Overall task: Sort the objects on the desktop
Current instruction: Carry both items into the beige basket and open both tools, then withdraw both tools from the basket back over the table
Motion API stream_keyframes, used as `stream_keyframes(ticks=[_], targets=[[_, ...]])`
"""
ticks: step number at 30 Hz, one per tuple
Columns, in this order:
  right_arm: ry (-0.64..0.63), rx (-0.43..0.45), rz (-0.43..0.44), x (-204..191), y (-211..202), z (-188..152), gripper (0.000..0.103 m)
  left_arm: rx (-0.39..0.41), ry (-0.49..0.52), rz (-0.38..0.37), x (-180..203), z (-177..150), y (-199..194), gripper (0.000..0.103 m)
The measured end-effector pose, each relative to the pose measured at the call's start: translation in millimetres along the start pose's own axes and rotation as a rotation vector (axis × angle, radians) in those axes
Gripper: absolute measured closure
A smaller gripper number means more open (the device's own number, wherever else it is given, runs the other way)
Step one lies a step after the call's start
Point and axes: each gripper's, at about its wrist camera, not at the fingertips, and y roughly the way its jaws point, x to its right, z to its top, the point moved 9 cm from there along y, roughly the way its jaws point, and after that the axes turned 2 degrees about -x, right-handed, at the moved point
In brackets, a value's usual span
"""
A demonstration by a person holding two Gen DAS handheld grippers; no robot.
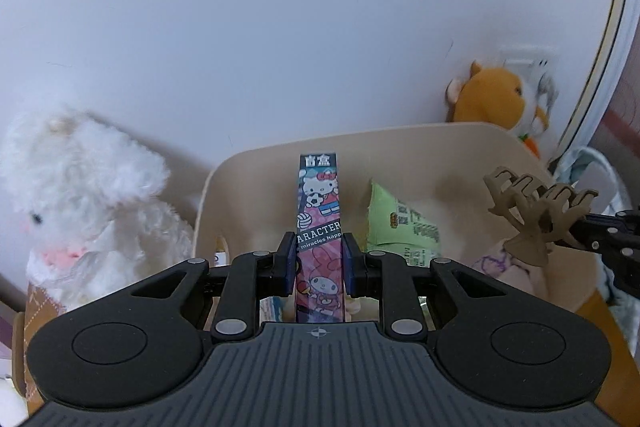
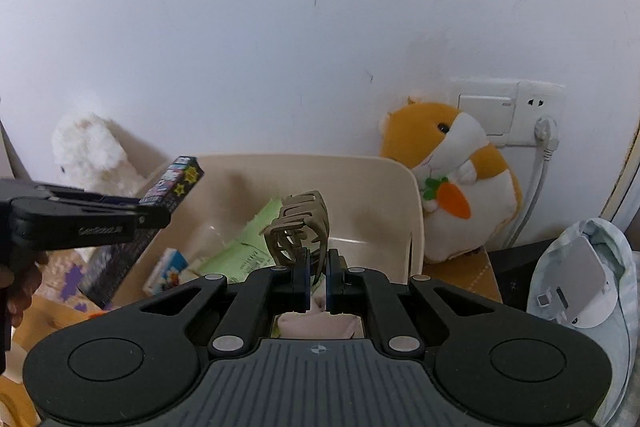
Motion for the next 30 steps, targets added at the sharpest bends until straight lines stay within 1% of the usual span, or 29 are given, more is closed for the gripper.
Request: stream_keyframes(ticks=[5, 6, 7, 8, 9, 10, 11, 12, 13, 16, 18, 20, 22, 25, 28, 30], targets=[[-0.04, -0.057, -0.003, -6, 14, -4, 0.096, -0.068, -0.018, -0.013, 4, 4, 21, 0.08], [-0.045, -0.073, 0.001, -7, 16, -5, 0.095, -0.07, -0.027, -0.008, 3, 5, 21, 0.078], [-0.046, -0.081, -0.002, -8, 15, -5, 0.09, -0.071, -0.032, -0.011, 4, 6, 20, 0.069], [-0.048, -0.084, -0.011, -7, 14, -5, 0.074, -0.069, -0.037, -0.018, 4, 7, 19, 0.062], [-0.049, -0.089, -0.013, -7, 14, -5, 0.053, -0.065, -0.039, -0.017, 3, 7, 16, 0.048], [-0.05, -0.082, -0.013, -7, 12, -5, 0.041, -0.057, -0.035, -0.005, 3, 8, 13, 0.038], [-0.053, -0.071, -0.012, -8, 9, -4, 0.027, -0.048, -0.027, 0.008, 1, 8, 9, 0.036], [-0.06, -0.066, -0.007, -9, 7, -3, 0.025, -0.041, -0.02, 0.015, 0, 9, 6, 0.035], [-0.069, -0.071, 0.0, -11, 7, -3, 0.025, -0.038, -0.016, 0.015, -1, 7, 1, 0.035], [-0.091, -0.077, 0.0, -15, 0, -2, 0.022, -0.044, -0.016, 0.009, -2, 6, -7, 0.035], [-0.091, -0.064, 0.007, -17, -7, 0, 0.01, -0.037, -0.013, 0.006, -3, 5, -17, 0.035], [-0.094, -0.047, 0.008, -19, -16, 1, 0.001, -0.024, -0.006, -0.003, -3, 2, -28, 0.035], [-0.111, -0.031, 0.007, -21, -24, 0, 0.0, -0.013, 0.015, -0.005, -2, -2, -39, 0.035], [-0.133, -0.04, 0.002, -23, -34, -7, 0.0, -0.006, 0.035, -0.003, -3, -11, -56, 0.035], [-0.115, -0.045, -0.001, -23, -45, -16, 0.0, -0.018, 0.05, -0.004, -3, -25, -69, 0.031], [-0.092, -0.048, -0.003, -22, -54, -22, 0.0, -0.027, 0.061, -0.004, -4, -36, -79, 0.031]])
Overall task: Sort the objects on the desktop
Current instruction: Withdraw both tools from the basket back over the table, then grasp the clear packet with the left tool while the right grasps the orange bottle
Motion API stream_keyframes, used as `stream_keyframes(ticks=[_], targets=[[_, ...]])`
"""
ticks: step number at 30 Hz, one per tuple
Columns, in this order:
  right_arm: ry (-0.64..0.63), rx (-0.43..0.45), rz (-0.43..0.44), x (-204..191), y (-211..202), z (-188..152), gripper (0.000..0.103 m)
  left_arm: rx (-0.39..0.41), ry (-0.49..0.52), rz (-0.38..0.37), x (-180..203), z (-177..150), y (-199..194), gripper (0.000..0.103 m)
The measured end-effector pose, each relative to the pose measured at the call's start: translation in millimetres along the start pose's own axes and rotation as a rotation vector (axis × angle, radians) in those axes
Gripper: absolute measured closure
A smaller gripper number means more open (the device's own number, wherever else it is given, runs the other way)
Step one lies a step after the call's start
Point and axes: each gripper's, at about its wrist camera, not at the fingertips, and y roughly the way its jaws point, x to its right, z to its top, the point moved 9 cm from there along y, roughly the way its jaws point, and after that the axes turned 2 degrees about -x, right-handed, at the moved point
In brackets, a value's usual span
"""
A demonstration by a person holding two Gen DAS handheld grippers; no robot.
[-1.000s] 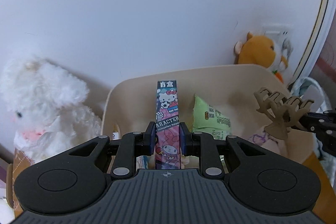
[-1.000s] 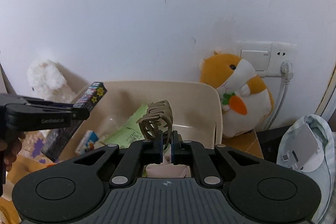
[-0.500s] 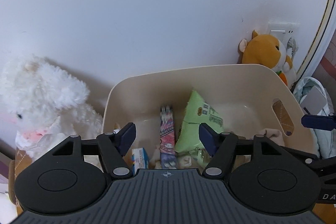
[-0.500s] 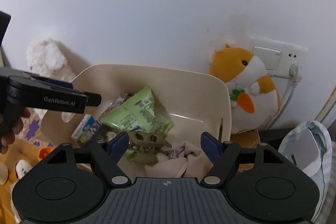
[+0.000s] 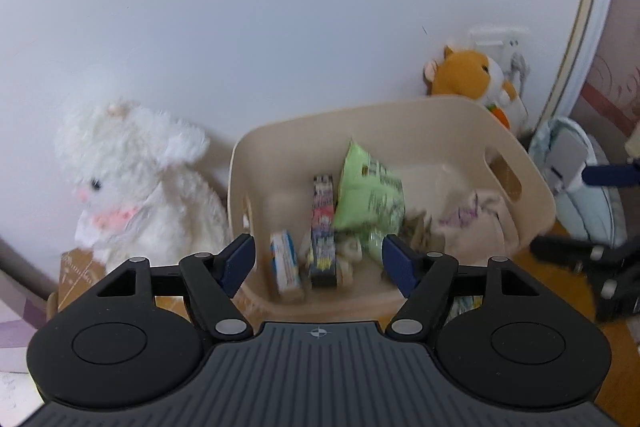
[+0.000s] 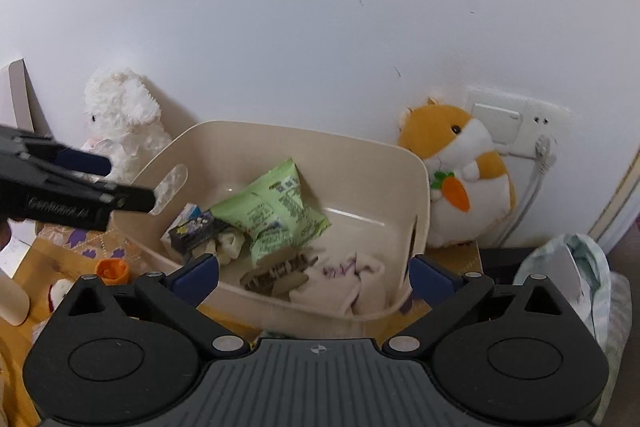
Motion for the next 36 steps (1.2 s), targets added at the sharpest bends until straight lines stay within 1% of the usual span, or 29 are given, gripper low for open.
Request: stream_keyframes(ticks=[5, 7, 9, 11, 15, 19, 21, 23, 26, 30, 34, 36], targets=[[0.068, 0.002, -0.005, 0, -25, -18, 0.0, -0.031, -0.02, 0.009, -5, -36, -21, 0.031], [0.116, -0.005, 0.001, -1, -33, -28, 0.0, -0.058, -0.037, 0.004, -6, -53, -27, 0.026], [0.174, -0.021, 0.036, -6, -38, -41, 0.0, -0.086, -0.05, -0.008, -7, -70, -34, 0.026], [0.196, -0.048, 0.069, -14, -40, -55, 0.0, -0.108, -0.063, -0.019, -7, -88, -41, 0.025], [0.186, -0.093, 0.079, -35, -41, -82, 0.0, -0.149, -0.058, -0.017, -7, -120, -49, 0.025], [0.18, -0.135, 0.107, -60, -40, -105, 0.0, -0.173, -0.11, -0.035, -12, -149, -58, 0.025], [0.166, -0.157, 0.126, -73, -39, -115, 0.0, -0.184, -0.12, -0.029, -17, -161, -62, 0.025], [0.138, -0.17, 0.133, -85, -40, -126, 0.0, -0.201, -0.102, -0.022, -21, -175, -64, 0.025], [0.107, -0.194, 0.122, -100, -40, -144, 0.0, -0.218, -0.078, -0.01, -26, -193, -67, 0.024], [0.135, -0.231, 0.13, -113, -37, -166, 0.0, -0.246, -0.071, 0.0, -33, -219, -68, 0.024], [0.147, -0.271, 0.119, -122, -31, -187, 0.0, -0.267, -0.062, -0.001, -38, -245, -67, 0.024], [0.148, -0.284, 0.113, -127, -28, -195, 0.0, -0.275, -0.056, 0.019, -45, -256, -64, 0.024]])
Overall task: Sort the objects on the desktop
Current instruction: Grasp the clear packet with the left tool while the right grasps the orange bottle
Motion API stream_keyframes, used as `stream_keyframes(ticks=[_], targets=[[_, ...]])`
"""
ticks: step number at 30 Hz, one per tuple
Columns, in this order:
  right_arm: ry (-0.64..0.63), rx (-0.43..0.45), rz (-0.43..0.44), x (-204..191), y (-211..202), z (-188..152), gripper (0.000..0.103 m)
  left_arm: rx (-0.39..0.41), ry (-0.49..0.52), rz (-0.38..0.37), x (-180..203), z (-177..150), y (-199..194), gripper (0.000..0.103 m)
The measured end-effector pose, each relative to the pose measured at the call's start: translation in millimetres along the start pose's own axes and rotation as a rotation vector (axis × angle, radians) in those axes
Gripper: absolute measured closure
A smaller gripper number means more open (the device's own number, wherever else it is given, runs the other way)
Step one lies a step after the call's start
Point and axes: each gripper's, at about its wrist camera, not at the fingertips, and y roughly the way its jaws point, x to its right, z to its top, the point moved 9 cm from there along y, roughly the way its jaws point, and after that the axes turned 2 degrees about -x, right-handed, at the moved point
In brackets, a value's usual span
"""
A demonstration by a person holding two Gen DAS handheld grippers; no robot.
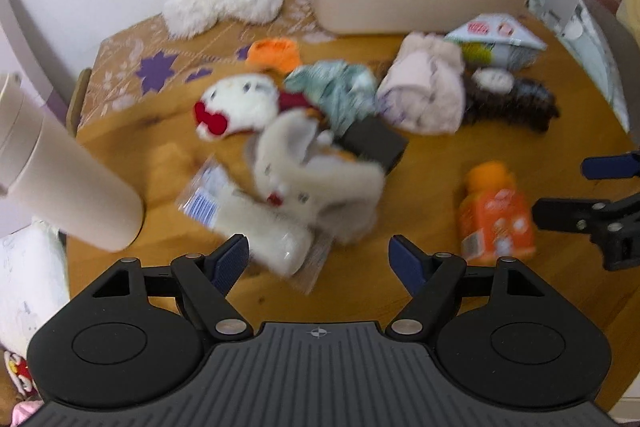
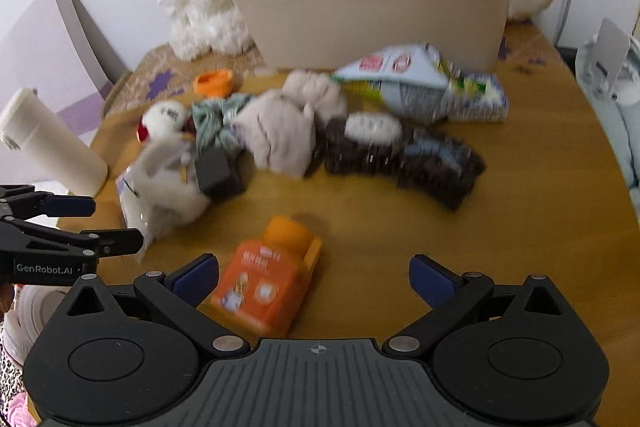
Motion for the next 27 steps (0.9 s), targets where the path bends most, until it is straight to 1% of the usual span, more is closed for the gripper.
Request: stream_keyframes(ticks=[3, 6, 10, 12, 14, 18, 20, 23, 27], targets=[[-0.013, -0.004, -0.019, -8, 6, -6, 0.0, 0.015, -0.04, 0.041, -15, -8, 5, 0.024], [-0.031, -0.001, -0.035, -17, 11, -10, 0.0, 0.015, -0.123, 0.046, -31, -10, 12, 0.024], [-0.036, -0.015, -0.055, -27, 20, -12, 0.0, 0.026, -0.207, 0.069, -44, -4, 19, 0.024], [-0.028, -0.018, -0.068, -28, 24, -12, 0.0, 0.019, -0.248, 0.067, -50, 0, 24, 0.024], [-0.016, -0.022, -0.08, -27, 27, -12, 0.0, -0.008, -0.275, 0.066, -52, 2, 32, 0.024], [0.005, -0.031, -0.11, -23, 33, -10, 0.0, -0.05, -0.307, 0.053, -51, 2, 47, 0.024], [0.007, -0.043, -0.115, -23, 37, -10, 0.0, -0.054, -0.337, 0.04, -51, 2, 51, 0.024], [-0.001, -0.05, -0.13, -24, 43, -10, 0.0, -0.074, -0.41, 0.009, -52, 2, 58, 0.024], [0.01, -0.057, -0.141, -23, 46, -12, 0.0, -0.058, -0.448, 0.017, -56, 5, 59, 0.024]])
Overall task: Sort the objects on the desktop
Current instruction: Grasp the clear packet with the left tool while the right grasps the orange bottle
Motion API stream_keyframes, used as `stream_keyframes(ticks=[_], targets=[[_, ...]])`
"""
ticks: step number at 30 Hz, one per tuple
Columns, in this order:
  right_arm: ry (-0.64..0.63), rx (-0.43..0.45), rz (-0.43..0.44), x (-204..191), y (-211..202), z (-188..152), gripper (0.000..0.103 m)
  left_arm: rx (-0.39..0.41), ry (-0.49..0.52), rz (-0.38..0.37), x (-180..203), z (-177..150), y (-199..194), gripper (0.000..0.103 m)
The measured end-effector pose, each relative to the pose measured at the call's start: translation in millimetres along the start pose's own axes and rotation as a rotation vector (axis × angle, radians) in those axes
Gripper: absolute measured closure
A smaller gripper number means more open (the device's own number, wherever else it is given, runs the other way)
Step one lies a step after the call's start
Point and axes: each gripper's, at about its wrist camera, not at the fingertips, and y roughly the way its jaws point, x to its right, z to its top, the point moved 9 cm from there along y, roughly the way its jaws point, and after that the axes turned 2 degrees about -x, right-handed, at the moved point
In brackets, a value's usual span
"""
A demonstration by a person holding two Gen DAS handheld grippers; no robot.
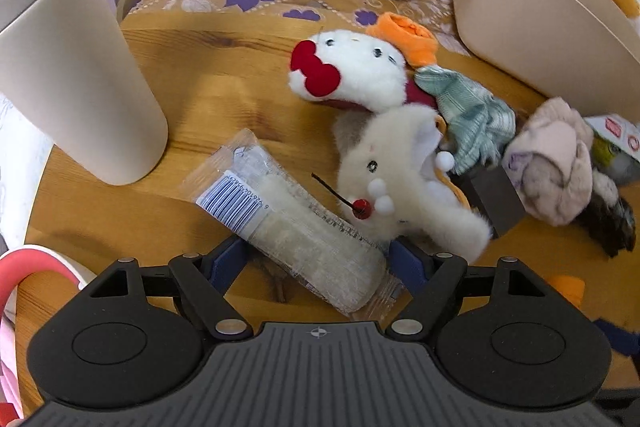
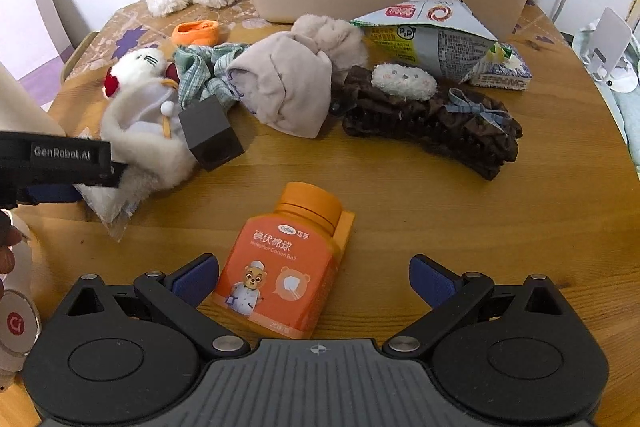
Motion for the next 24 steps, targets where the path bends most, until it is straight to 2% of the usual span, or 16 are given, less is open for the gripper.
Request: stream_keyframes(ticks=[4, 11, 17, 24], targets=[[0.015, -0.011, -0.017, 3, 3, -1, 0.0, 0.02, -0.041, 0.023, -5, 3, 0, 0.024], [0.03, -0.012, -0.014, 8, 3, -4, 0.0, 0.006, -0.25, 0.018, -19, 6, -9, 0.024], [0.034, -0.006, -0.012, 10, 1, -6, 0.0, -0.006, -0.323, 0.038, -20, 5, -6, 0.024], [0.003, 0.006, -0.024, 8, 2, -1, 0.005, 0.001, -0.388, 0.112, -20, 1, -10, 0.024]])
